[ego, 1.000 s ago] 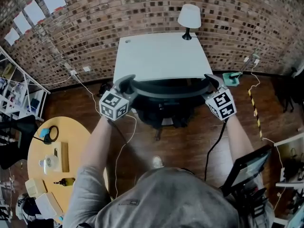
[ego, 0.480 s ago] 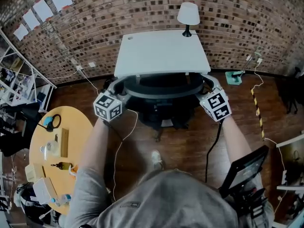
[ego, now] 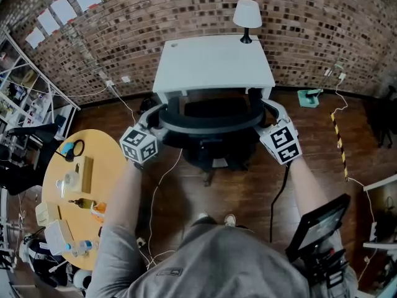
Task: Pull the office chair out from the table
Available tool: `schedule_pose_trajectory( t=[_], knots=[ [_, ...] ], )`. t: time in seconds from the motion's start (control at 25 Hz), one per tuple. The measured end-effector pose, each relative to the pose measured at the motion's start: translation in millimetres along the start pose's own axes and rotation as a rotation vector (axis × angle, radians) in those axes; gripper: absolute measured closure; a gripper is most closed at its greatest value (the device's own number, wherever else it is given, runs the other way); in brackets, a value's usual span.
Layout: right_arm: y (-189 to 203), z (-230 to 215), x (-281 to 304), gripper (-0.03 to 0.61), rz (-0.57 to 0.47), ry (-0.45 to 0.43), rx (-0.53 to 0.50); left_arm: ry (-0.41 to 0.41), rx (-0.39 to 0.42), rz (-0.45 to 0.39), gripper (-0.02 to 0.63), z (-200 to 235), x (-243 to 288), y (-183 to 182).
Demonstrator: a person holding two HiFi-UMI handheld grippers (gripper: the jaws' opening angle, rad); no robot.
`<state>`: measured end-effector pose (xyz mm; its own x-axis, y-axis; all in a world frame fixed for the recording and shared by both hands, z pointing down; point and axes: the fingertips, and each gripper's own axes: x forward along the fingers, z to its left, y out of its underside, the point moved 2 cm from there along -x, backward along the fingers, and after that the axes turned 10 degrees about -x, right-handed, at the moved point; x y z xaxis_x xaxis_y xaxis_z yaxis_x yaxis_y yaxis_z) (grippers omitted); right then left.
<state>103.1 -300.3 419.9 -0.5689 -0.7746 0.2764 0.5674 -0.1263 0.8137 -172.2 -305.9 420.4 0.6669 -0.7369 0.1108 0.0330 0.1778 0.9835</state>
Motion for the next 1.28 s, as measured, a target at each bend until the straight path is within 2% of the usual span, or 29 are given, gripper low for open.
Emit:
schedule_pose_trajectory(
  t=[0.32,0.76,1.28],
  knots=[
    [-3.5,20.9,-32.1,0.307,0.028,0.026,0.007,0.006,-0.104,-0.050,0.342,-20.1,-28.2,14.9],
    [-13.6,70.3,-68.4,0.307,0.082,0.070,0.027,0.043,-0.095,-0.032,0.342,-39.9,-75.8,27.4],
    [-23.2,97.8,-119.0,0.308,0.038,0.064,0.026,0.009,-0.093,-0.043,0.342,-81.9,-111.1,32.5]
  ],
)
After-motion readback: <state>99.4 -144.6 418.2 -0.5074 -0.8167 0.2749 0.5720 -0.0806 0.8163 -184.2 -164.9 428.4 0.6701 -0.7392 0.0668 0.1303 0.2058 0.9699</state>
